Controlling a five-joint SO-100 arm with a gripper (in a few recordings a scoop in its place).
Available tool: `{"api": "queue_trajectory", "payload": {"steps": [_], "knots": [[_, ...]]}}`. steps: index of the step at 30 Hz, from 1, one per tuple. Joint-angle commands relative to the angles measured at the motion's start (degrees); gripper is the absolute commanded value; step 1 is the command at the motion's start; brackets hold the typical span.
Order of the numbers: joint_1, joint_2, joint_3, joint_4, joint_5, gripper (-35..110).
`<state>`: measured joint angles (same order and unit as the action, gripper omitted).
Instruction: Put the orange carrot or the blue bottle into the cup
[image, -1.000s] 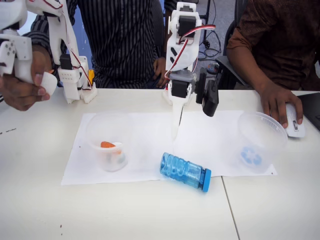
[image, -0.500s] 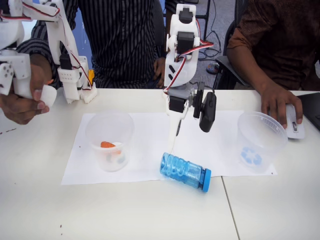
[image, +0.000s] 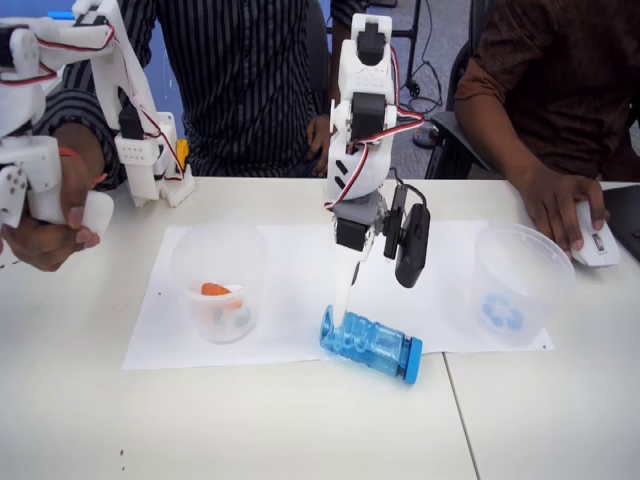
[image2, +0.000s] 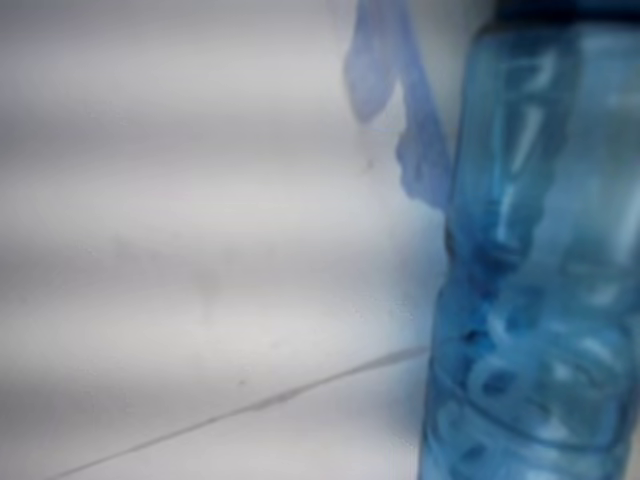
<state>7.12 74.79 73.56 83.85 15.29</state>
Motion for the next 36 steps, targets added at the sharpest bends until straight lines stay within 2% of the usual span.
{"api": "queue_trajectory", "payload": {"steps": [1,36], "knots": [[1.5,1.0,-6.8,-1.8,2.2,50],[2.7,-6.4,-6.5,-8.8,2.1,50]]}}
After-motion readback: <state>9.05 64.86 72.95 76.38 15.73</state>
